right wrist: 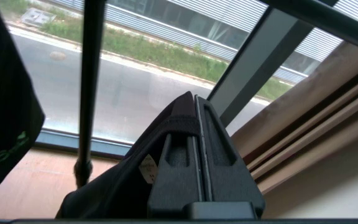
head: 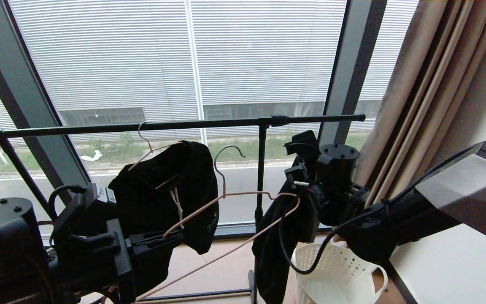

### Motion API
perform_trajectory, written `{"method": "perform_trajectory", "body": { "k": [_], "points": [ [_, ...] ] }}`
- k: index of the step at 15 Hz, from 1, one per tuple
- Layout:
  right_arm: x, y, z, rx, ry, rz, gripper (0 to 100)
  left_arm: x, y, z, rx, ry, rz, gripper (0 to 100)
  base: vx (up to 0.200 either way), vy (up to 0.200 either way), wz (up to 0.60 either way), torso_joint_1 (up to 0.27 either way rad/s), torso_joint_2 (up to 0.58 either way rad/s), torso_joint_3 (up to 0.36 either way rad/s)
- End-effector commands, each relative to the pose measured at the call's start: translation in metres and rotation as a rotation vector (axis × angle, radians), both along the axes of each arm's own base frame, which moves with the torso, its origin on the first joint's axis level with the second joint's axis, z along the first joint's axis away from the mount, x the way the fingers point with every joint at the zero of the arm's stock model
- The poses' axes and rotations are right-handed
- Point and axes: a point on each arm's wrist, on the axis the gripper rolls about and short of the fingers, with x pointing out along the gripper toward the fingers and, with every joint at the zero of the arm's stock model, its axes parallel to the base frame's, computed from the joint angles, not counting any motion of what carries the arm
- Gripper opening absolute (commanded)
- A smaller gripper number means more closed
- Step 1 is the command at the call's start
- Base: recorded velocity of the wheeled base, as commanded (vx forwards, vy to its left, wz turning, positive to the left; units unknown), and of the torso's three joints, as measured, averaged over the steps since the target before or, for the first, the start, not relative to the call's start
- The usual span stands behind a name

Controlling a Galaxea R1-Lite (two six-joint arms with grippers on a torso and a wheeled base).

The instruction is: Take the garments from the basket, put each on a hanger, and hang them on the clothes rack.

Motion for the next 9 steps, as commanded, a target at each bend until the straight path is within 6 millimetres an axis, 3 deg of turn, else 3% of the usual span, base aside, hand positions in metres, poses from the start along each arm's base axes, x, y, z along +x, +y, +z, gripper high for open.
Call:
{"method": "perform_trajectory", "body": {
  "k": [1, 9],
  "points": [
    [-0.004, 0.0, 0.003, 0.003, -0.003, 0.006, 0, 0.012, -0.005, 0.001, 0.001, 0.0, 0.001, 0, 0.0, 0.0, 0.0, 0.0, 0.0, 0.0],
    [-0.018, 0.005, 0.011, 0.008, -0.008, 0.036, 0, 0.039, -0.007, -0.004, 0.0, -0.015, 0.047, 0, 0.0, 0.0, 0.0, 0.0, 0.0, 0.0]
  ]
}}
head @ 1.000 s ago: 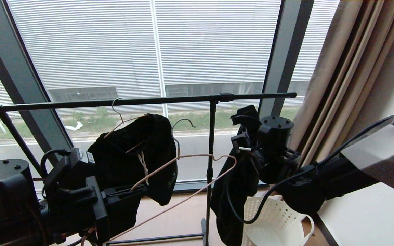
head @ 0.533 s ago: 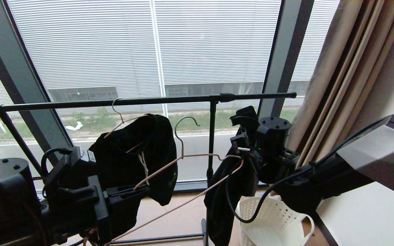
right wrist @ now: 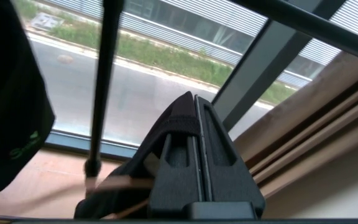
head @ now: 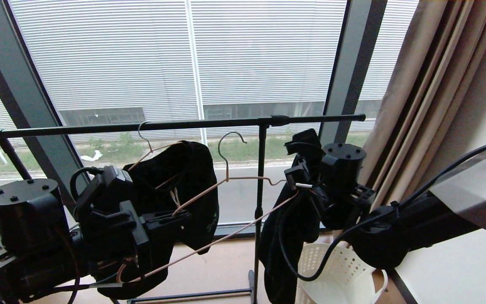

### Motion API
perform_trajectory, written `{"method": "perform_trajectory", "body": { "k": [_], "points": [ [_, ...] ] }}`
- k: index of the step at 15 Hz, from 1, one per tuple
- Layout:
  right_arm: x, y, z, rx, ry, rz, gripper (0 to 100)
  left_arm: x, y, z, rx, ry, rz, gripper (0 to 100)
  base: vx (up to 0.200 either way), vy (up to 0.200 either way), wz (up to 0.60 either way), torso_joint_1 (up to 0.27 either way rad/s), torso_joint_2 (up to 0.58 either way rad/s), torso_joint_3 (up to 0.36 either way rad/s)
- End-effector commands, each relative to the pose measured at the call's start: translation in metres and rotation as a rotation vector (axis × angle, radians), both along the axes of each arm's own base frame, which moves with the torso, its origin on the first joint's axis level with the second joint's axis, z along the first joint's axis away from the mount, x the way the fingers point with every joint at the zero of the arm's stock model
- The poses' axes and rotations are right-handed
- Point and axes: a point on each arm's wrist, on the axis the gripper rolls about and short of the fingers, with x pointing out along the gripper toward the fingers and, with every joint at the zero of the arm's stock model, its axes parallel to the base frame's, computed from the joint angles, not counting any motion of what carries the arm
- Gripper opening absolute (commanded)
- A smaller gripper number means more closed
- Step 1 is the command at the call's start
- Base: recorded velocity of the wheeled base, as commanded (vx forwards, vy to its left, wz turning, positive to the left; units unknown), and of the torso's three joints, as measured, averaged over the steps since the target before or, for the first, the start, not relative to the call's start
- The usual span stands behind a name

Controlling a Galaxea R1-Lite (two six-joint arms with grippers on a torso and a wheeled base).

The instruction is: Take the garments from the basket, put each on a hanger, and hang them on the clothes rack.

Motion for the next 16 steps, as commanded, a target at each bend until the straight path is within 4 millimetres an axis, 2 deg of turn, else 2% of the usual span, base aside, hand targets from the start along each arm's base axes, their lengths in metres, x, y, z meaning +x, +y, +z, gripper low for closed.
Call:
{"method": "perform_trajectory", "body": {
  "k": [1, 6, 13, 16],
  "points": [
    [-0.004, 0.003, 0.001, 0.001, -0.001, 0.012, 0, 0.009, -0.002, -0.005, 0.007, 0.012, 0.015, 0, 0.0, 0.0, 0.0, 0.0, 0.0, 0.0],
    [-0.006, 0.003, 0.0, -0.005, 0.004, 0.013, 0, 0.012, -0.002, -0.004, 0.005, -0.012, 0.035, 0, 0.0, 0.0, 0.0, 0.0, 0.0, 0.0],
    [-0.008, 0.001, 0.0, -0.012, 0.011, 0.011, 0, 0.013, 0.016, -0.005, -0.002, -0.048, 0.113, 0, 0.0, 0.0, 0.0, 0.0, 0.0, 0.0],
    [-0.009, 0.003, -0.001, -0.012, 0.011, 0.017, 0, 0.013, 0.014, -0.005, -0.005, -0.047, 0.103, 0, 0.0, 0.0, 0.0, 0.0, 0.0, 0.0]
  ]
}}
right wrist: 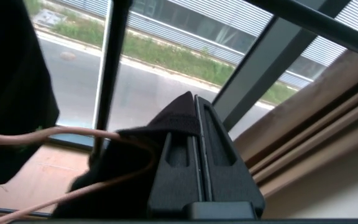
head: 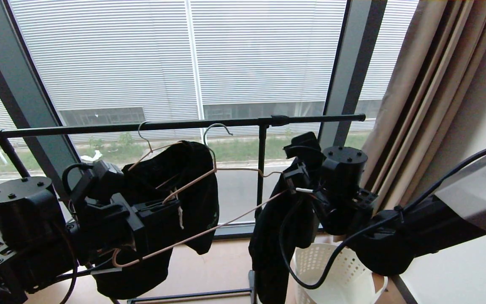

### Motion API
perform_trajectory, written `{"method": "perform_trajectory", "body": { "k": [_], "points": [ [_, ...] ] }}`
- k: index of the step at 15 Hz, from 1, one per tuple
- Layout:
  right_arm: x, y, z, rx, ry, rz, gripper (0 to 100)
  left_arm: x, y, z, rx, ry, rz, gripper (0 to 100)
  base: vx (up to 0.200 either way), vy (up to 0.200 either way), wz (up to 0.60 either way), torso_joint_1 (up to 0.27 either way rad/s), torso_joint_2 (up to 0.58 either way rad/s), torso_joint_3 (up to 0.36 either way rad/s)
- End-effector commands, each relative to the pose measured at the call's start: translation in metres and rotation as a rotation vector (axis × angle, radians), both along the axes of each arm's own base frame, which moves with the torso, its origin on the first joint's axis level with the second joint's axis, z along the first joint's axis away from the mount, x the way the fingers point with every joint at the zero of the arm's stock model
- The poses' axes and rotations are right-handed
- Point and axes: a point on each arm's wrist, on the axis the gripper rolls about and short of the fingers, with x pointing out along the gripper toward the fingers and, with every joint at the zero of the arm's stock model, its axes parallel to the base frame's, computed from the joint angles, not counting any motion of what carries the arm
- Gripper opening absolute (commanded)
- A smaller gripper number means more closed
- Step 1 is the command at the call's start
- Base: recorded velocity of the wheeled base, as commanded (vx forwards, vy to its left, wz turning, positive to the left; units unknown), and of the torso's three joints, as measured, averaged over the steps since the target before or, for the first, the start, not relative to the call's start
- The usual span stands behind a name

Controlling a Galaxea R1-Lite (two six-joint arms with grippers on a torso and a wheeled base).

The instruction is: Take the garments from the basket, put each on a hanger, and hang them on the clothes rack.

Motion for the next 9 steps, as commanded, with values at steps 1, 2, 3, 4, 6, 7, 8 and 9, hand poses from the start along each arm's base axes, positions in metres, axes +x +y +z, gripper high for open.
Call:
{"method": "perform_trajectory", "body": {
  "k": [1, 2, 3, 4, 6, 7, 8, 9],
  "points": [
    [-0.002, 0.005, -0.002, 0.002, -0.001, 0.014, 0, -0.001, -0.004, -0.001, 0.001, 0.004, -0.018, 0, 0.0, 0.0, 0.0, 0.0, 0.0, 0.0],
    [-0.004, 0.009, -0.003, 0.005, -0.005, 0.025, 0, -0.002, -0.01, -0.002, 0.001, 0.01, -0.044, 0, 0.0, 0.0, 0.0, 0.0, 0.0, 0.0],
    [-0.006, 0.012, -0.003, 0.007, -0.008, 0.033, 0, -0.003, -0.013, -0.004, 0.004, 0.014, -0.056, 0, 0.0, 0.0, 0.0, 0.0, 0.0, 0.0],
    [-0.005, 0.012, -0.005, 0.009, -0.011, 0.033, 0, -0.003, -0.015, -0.004, 0.004, 0.017, -0.065, 0, 0.0, 0.0, 0.0, 0.0, 0.0, 0.0],
    [-0.006, 0.013, -0.004, 0.025, -0.03, 0.037, 0, -0.005, -0.022, -0.01, 0.015, 0.038, -0.095, 0, 0.0, 0.0, 0.0, 0.0, 0.0, 0.0],
    [-0.008, 0.014, -0.003, 0.029, -0.034, 0.045, 0, -0.004, -0.022, -0.013, 0.018, 0.05, -0.097, 0, 0.0, 0.0, 0.0, 0.0, 0.0, 0.0],
    [-0.013, 0.017, -0.002, 0.036, -0.042, 0.06, 0, -0.002, -0.023, -0.015, 0.021, 0.056, -0.095, 0, 0.0, 0.0, 0.0, 0.0, 0.0, 0.0],
    [-0.017, 0.02, -0.001, 0.041, -0.048, 0.071, 0, -0.001, -0.023, -0.015, 0.021, 0.057, -0.095, 0, 0.0, 0.0, 0.0, 0.0, 0.0, 0.0]
  ]
}}
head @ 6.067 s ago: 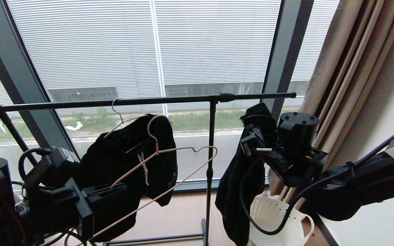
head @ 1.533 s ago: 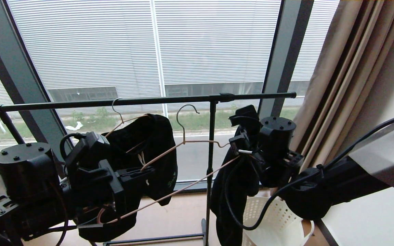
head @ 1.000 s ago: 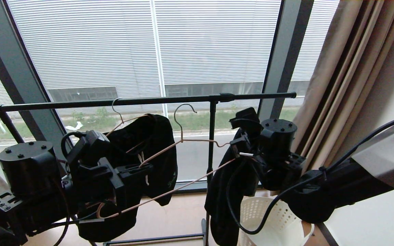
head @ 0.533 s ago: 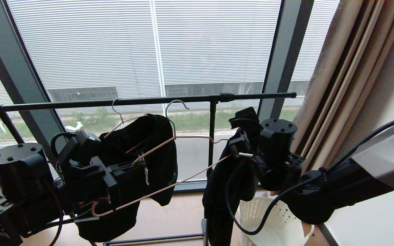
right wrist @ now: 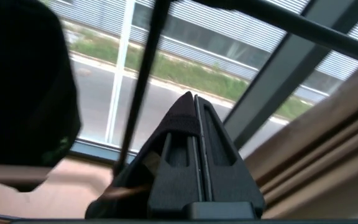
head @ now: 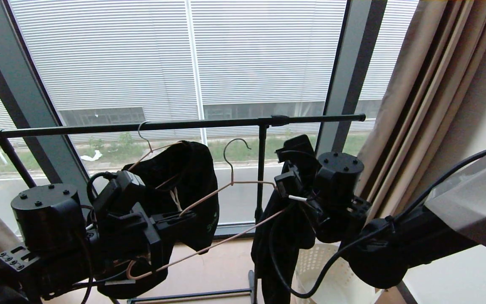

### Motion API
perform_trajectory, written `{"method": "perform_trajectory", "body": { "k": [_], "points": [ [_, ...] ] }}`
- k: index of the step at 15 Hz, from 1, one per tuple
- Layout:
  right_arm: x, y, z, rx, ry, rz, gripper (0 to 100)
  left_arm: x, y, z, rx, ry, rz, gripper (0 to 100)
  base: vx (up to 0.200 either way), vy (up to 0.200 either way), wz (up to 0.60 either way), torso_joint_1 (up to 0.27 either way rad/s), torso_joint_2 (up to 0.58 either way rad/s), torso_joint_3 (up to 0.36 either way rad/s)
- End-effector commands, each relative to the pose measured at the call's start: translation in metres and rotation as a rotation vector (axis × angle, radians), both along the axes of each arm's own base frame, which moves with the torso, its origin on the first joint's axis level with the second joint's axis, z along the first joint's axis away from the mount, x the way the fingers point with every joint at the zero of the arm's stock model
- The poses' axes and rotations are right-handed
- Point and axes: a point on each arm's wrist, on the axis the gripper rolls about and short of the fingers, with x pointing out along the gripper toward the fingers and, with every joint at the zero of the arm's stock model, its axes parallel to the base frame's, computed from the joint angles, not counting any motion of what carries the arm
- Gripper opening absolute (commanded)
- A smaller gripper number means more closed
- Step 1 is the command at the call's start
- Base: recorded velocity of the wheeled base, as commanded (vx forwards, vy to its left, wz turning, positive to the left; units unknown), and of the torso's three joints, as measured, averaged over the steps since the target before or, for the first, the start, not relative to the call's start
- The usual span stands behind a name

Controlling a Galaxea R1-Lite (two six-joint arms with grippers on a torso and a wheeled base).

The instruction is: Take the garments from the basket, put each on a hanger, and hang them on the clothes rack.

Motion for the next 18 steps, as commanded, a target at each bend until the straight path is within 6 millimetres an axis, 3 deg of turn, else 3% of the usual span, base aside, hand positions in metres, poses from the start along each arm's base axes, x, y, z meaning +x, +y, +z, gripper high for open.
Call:
{"method": "perform_trajectory", "body": {
  "k": [1, 6, 18],
  "points": [
    [-0.013, 0.006, 0.004, 0.007, -0.008, 0.035, 0, 0.003, -0.001, -0.005, 0.002, 0.017, 0.002, 0, 0.0, 0.0, 0.0, 0.0, 0.0, 0.0],
    [-0.042, 0.019, 0.014, 0.019, -0.02, 0.115, 0, 0.006, 0.0, -0.004, -0.013, -0.021, 0.011, 0, 0.0, 0.0, 0.0, 0.0, 0.0, 0.0],
    [-0.081, 0.057, 0.017, 0.076, -0.055, 0.242, 0, 0.002, -0.001, -0.017, -0.03, -0.06, 0.0, 0, 0.0, 0.0, 0.0, 0.0, 0.0, 0.0]
  ]
}}
